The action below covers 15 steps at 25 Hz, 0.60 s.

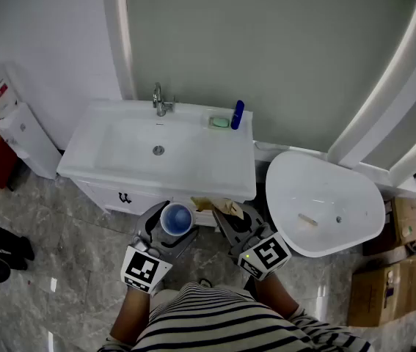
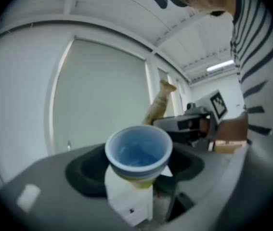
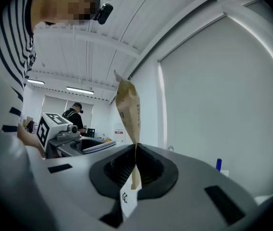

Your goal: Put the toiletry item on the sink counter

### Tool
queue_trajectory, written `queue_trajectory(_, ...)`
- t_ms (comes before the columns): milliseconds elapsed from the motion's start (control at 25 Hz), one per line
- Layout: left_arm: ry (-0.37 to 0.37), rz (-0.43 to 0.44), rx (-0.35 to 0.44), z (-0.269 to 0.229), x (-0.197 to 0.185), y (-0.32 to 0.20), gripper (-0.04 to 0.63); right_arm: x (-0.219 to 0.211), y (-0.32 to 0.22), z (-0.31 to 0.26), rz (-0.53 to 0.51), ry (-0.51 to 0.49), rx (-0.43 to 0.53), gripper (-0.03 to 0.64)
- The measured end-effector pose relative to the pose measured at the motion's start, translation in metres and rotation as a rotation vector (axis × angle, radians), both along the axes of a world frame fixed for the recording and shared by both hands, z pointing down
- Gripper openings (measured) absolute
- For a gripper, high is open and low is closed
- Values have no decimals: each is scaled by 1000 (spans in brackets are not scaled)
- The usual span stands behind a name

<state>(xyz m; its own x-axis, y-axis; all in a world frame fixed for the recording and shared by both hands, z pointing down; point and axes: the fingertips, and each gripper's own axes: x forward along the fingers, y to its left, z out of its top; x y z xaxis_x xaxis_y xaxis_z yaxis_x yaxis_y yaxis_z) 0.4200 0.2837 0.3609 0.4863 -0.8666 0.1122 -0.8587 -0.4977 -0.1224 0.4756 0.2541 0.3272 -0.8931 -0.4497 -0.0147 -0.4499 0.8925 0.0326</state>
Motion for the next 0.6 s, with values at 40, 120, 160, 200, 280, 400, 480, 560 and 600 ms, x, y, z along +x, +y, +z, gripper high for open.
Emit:
queue_trajectory(40, 0, 0, 0, 1, 0, 0, 370, 0, -1, 1, 1, 0, 0, 11)
queue_trajectory(120, 1, 1, -1, 2, 0, -2, 369, 0, -2, 2, 3, 0, -2, 11)
queue_trajectory(160, 3, 0, -1, 3, 0, -2, 369, 0, -3, 3, 3, 0, -2, 11)
queue_trajectory(200, 4, 0, -2, 3, 0, -3, 370, 0, -3, 4, 2, 1, -3, 11)
queue_trajectory(280, 0, 1, -4, 5, 0, -4, 368, 0, -4, 5, 1, 2, -3, 11)
queue_trajectory(400, 4, -1, 4, 3, 2, -5, 369, 2, -4, 5, 0, 5, -2, 11)
queue_trajectory(480, 2, -1, 4, 3, 4, -5, 369, 3, -5, 4, -2, 5, -3, 11)
queue_trajectory(560, -9, 1, -4, 5, 5, -4, 368, 4, -4, 4, -9, -1, -5, 11)
queue_trajectory(600, -11, 0, -6, 5, 5, -5, 369, 4, -4, 3, -16, -8, -6, 11)
